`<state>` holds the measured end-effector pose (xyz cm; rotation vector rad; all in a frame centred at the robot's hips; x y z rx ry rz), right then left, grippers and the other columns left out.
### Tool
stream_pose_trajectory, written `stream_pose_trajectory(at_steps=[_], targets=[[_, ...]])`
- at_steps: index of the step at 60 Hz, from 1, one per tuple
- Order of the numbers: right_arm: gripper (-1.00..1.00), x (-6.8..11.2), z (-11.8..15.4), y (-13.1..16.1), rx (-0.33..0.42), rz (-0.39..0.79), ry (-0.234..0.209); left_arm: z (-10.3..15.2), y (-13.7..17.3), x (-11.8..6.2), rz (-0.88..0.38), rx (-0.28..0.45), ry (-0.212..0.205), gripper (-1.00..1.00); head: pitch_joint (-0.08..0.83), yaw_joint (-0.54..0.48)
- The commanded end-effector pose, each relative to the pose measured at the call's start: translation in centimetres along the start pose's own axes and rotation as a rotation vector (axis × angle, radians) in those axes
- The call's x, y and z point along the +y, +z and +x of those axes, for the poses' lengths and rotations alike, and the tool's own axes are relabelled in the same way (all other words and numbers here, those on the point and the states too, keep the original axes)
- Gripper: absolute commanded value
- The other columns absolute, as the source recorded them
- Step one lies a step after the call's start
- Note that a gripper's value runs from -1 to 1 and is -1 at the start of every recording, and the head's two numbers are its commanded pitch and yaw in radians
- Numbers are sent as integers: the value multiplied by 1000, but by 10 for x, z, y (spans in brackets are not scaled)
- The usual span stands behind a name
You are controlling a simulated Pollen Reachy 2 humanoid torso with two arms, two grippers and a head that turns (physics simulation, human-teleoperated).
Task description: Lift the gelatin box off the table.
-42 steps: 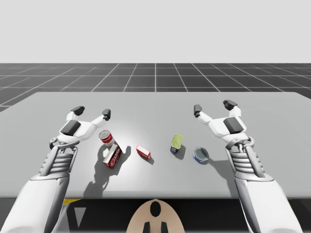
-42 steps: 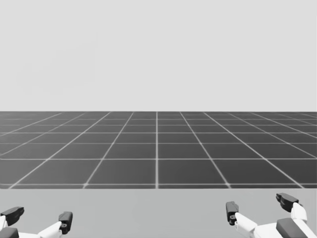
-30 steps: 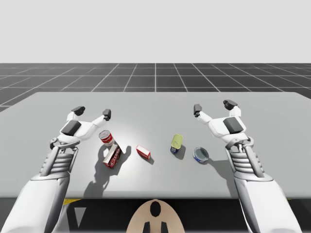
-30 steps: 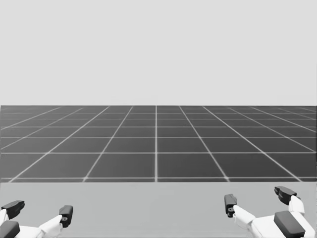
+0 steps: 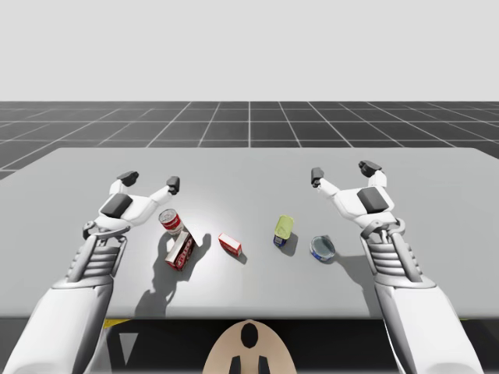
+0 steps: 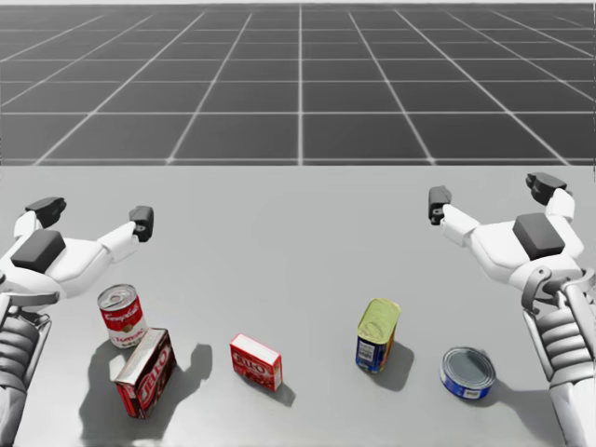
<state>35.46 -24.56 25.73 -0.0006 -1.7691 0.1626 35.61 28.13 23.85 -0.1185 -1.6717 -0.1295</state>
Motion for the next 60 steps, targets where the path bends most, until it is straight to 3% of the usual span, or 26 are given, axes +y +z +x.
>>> stream_pose_trajectory(at_steps=[1,18,25,29,32,37,39,40,43,44,60], targets=[[-1000,0,0,0,4,-6,3,-1,-1,0,-3,4,-1,-1000,513,18],[-1000,-1,1,0,3,-11,-1,-3,-2,-2,-8,13,0,-1000,683,103],[-1000,-1,1,0,3,-12,-2,-2,-2,-3,-14,16,7,-1000,699,103],[-1000,-1,2,0,2,-13,-4,4,1,-5,-22,29,46,-1000,699,96],[-1000,-1,2,0,1,-15,-4,11,5,-9,-22,63,96,-1000,701,90],[-1000,-2,1,0,2,-20,-4,26,22,-23,-51,157,107,-1000,705,87],[-1000,-2,1,0,2,-21,-3,30,28,-27,-61,180,95,-1000,706,87],[-1000,-2,1,0,3,-22,-3,34,36,-35,-77,203,59,-1000,706,87],[-1000,-2,0,-1,5,-23,-2,37,44,-42,-98,227,31,-1000,707,89],[-1000,-1,-1,-1,7,-23,-1,40,53,-49,-124,264,21,-1000,708,91],[-1000,-2,-2,-2,9,-25,-1,29,118,-103,-323,435,-26,-1000,708,101]])
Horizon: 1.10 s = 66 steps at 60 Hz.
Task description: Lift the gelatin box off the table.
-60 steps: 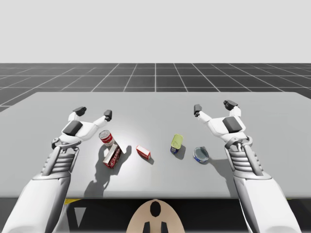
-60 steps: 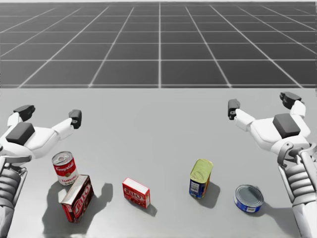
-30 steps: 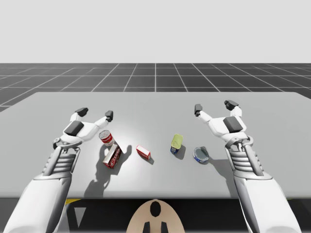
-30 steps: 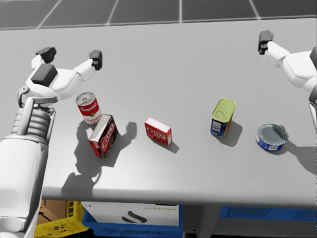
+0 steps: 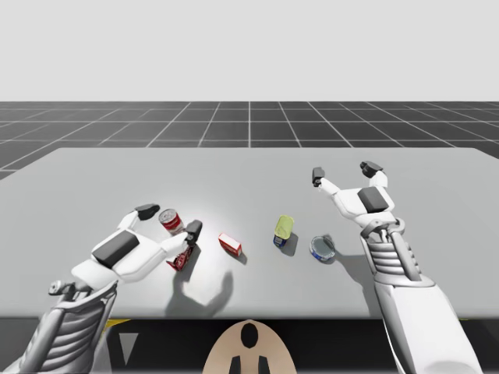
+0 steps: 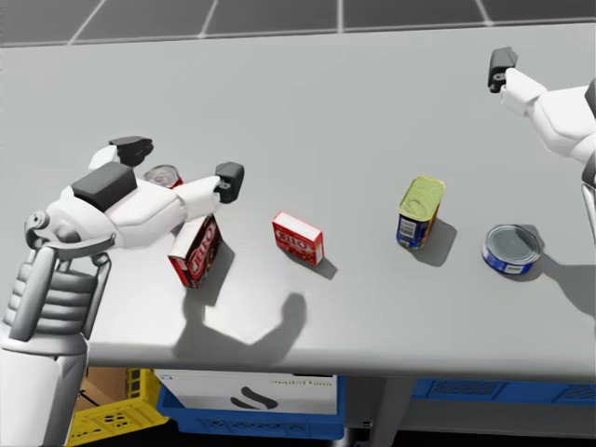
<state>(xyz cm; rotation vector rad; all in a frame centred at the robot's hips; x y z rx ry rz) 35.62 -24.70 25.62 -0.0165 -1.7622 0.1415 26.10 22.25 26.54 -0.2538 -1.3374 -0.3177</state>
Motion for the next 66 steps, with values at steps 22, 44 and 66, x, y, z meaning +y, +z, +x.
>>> stream_pose_trajectory(at_steps=[22,44,66], targets=[[-1000,-1,0,-2,-4,-4,2,-60,6,-80,-171,163,4,-1000,709,109],[-1000,-1,1,-1,-11,-7,7,-70,-44,-94,-118,196,38,-1000,714,110],[-1000,-2,2,0,-17,-12,8,-75,-79,-109,-101,255,87,-1000,716,111]])
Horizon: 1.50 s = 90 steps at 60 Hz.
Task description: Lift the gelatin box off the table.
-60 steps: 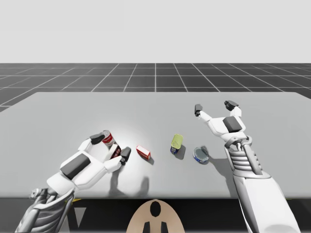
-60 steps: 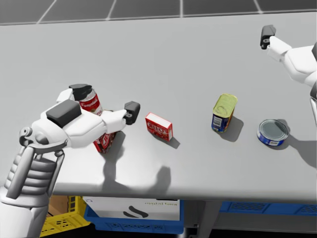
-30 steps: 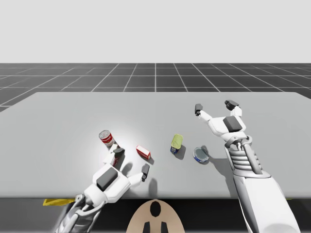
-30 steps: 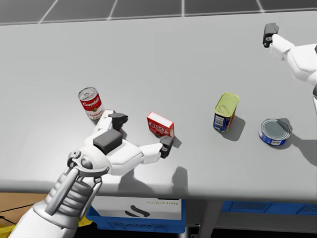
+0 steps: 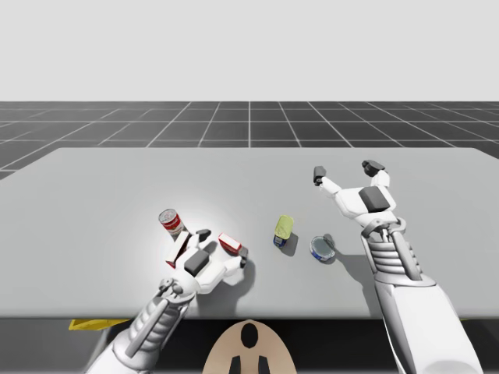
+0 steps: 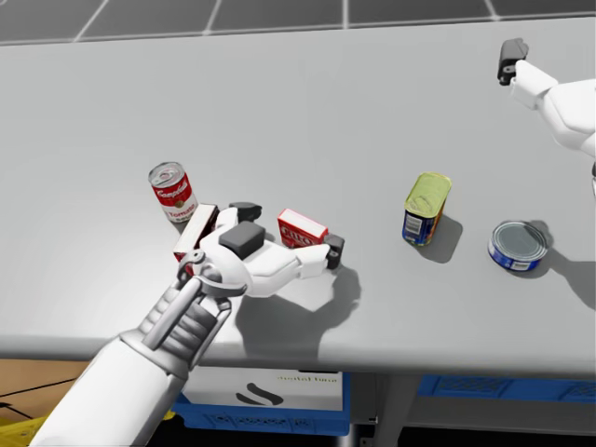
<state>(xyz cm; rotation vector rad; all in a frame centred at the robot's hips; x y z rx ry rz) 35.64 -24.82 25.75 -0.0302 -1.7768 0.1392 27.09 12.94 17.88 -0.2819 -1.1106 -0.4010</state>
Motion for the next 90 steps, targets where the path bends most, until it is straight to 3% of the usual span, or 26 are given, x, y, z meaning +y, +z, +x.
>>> stream_pose_trajectory(at_steps=[1,12,16,18,19,20,21,31,53,63,76,90], targets=[[-1000,0,1,0,-4,-2,0,4,-20,-25,-21,34,96,-1000,715,111],[-1000,-1,1,0,-7,-2,0,3,-30,-30,-21,47,111,-1000,714,112],[-1000,-1,2,1,-8,-3,-1,0,-30,-32,-21,50,109,-861,713,111],[-1000,-2,2,1,-9,-4,-1,-2,-30,-33,-28,49,106,-407,712,111],[-1000,-2,2,1,-9,-4,-1,-2,-29,-33,-30,51,103,-53,711,111],[-1000,-2,2,1,-9,-4,-1,-3,-28,-33,-29,50,102,944,710,111],[-1000,-2,2,1,-9,-4,-1,-3,-28,-34,-32,51,102,1000,709,112],[-1000,-2,2,1,-10,-5,1,-4,-24,-38,-34,38,77,1000,675,123],[-1000,-3,2,0,-11,-10,1,-6,-23,-40,-36,25,46,1000,411,150],[-1000,-3,1,0,-9,-8,2,-4,-21,-39,-29,21,41,1000,348,144],[-1000,-3,0,-1,-2,-14,-6,31,0,-28,-4,-59,14,1000,354,140],[-1000,-4,-1,-1,-15,-3,9,93,35,-7,82,-201,-68,1000,339,137]])
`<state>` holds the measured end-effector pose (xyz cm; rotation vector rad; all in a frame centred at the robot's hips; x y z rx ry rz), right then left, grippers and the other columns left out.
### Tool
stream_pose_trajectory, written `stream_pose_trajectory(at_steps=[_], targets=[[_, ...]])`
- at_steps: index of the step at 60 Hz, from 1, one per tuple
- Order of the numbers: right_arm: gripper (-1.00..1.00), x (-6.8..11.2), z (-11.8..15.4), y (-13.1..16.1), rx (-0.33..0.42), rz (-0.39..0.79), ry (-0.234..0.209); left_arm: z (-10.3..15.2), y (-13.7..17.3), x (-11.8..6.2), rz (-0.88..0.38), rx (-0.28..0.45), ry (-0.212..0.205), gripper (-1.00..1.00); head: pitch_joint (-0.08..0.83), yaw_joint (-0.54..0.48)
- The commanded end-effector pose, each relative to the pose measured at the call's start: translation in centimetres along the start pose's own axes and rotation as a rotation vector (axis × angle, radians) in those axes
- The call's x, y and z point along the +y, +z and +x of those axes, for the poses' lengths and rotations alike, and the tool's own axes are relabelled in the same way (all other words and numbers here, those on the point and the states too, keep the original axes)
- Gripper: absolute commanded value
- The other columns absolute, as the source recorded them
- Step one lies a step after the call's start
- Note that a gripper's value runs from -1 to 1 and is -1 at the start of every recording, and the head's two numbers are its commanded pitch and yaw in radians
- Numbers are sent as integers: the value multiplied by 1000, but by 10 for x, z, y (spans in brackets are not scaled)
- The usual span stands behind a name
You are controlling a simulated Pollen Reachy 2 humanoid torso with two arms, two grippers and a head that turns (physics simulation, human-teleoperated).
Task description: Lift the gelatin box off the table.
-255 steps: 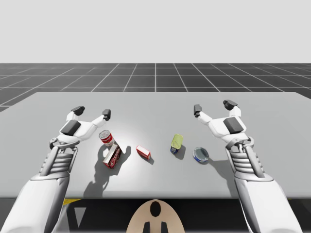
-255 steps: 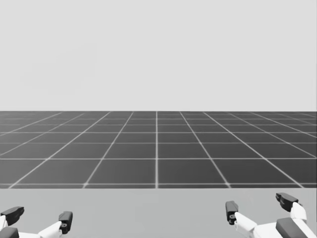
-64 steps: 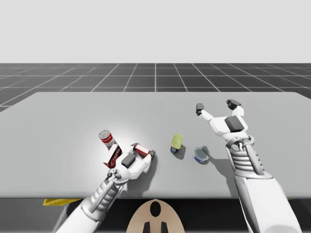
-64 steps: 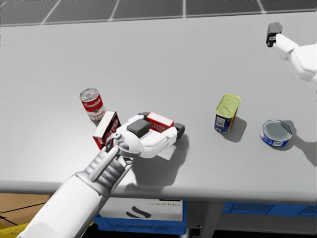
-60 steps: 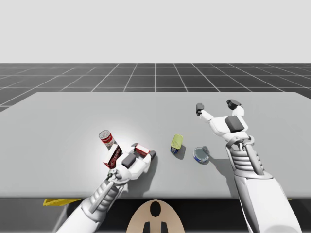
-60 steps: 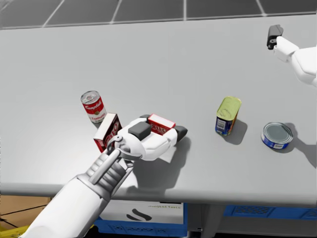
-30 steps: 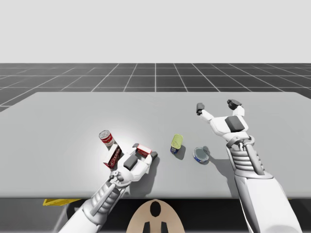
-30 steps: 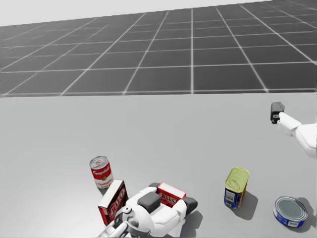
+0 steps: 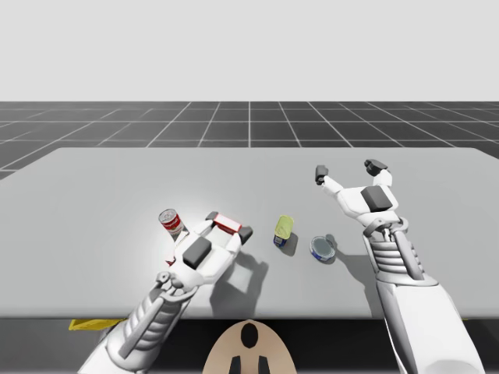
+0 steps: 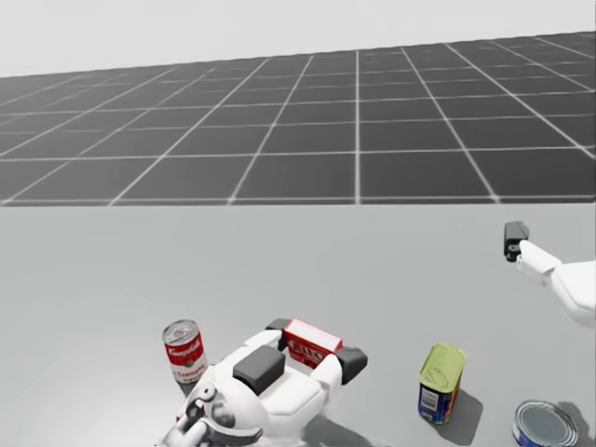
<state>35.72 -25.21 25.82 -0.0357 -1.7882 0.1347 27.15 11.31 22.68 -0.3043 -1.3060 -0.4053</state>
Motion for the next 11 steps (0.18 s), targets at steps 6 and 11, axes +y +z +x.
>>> stream_pose_trajectory(at_steps=[6,11], targets=[[-1000,0,-1,0,-8,7,12,88,26,16,117,-95,-85,1000,334,136],[-1000,-1,-2,0,-9,11,19,112,35,19,150,-159,-116,1000,332,136]])
